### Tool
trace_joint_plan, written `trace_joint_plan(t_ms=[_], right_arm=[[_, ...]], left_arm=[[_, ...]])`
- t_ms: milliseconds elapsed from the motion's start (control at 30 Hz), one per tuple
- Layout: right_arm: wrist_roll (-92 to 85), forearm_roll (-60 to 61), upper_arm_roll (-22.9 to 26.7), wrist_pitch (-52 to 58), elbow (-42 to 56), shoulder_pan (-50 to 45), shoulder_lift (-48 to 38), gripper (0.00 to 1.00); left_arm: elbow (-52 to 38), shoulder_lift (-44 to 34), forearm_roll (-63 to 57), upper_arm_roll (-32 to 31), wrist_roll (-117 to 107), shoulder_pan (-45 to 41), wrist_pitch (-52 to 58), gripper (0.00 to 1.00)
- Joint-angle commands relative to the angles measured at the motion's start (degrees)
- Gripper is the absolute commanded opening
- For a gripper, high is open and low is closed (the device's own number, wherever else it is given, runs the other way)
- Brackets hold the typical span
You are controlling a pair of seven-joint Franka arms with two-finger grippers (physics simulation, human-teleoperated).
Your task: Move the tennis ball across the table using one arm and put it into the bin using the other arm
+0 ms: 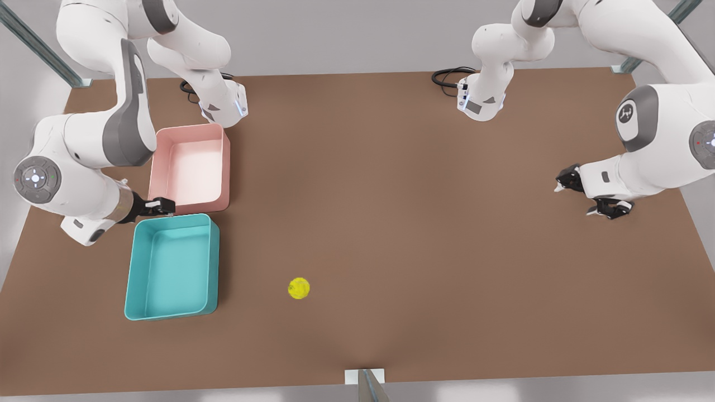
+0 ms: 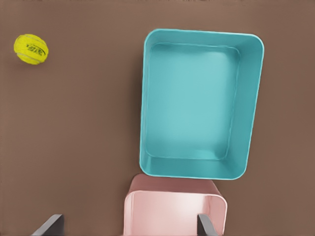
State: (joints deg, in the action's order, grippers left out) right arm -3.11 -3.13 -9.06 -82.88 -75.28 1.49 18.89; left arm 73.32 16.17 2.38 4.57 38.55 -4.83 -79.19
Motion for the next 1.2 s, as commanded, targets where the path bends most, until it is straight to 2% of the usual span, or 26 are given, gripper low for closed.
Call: trace_joint_plan(t_ms=[0, 67, 133, 200, 267, 400, 467, 533, 667, 733, 900, 1167], right_arm=[[1.96, 0.93, -0.16, -2.98, 2.59, -6.32, 3.86, 1.0], [12.41, 0.93, -0.16, -12.91, 4.35, -14.15, 10.46, 1.0], [15.94, 1.02, -0.16, -24.51, 5.4, -16.79, 16.61, 1.0], [15.76, 1.02, -0.08, -28.91, 8.83, -18.46, 20.92, 1.0], [15.41, 1.02, 0.1, -30.06, 7.16, -16.88, 23.47, 1.0], [12.61, -1.26, 0.89, -31.29, 4.7, -15.29, 23.73, 1.0], [-0.1, -3.63, 0.98, -31.38, 5.4, -14.77, 24.7, 1.0], [-36.33, -6.98, 1.51, -31.46, 8.21, -14.68, 26.72, 1.0], [-88.81, -7.24, 2.38, -35.5, 13.22, -13.8, 29.27, 1.0], [-102.26, -7.24, 3.97, -37.26, 13.58, -13.36, 29.98, 1.0], [-120.46, -7.33, 4.05, -38.41, 12.0, -10.81, 30.77, 1.0], [-119.41, -7.68, 4.05, -43.86, 3.82, -9.49, 30.33, 1.0]], left_arm=[[0.51, -0.35, -0.27, -0.09, -39.16, 0.08, 7.39, 1.0], [0.51, -0.17, -0.45, -0.09, -39.16, 0.08, 7.03, 1.0], [0.51, 0.01, -0.62, -0.09, -39.25, 0.08, 6.33, 1.0], [0.42, 0.01, -0.62, -0.09, -39.34, 0.08, 6.07, 1.0], [0.42, 0.09, -0.71, 0.0, -39.43, 0.08, 5.45, 1.0], [0.24, 0.09, -0.8, 0.0, -39.43, 0.08, 4.66, 1.0], [0.24, 0.44, -0.8, 0.0, -39.52, -0.01, 4.22, 1.0], [0.16, 0.44, -0.89, 0.0, -39.52, -0.01, 3.87, 1.0], [0.16, 0.44, -0.89, 0.0, -39.52, -0.1, 3.78, 1.0], [0.16, 0.44, -0.89, 0.0, -39.52, -0.1, 3.78, 1.0], [0.07, 0.44, -0.89, -0.09, -39.52, -0.1, 3.87, 1.0], [0.07, 0.44, -0.71, -0.09, -39.52, -0.1, 3.87, 1.0]])
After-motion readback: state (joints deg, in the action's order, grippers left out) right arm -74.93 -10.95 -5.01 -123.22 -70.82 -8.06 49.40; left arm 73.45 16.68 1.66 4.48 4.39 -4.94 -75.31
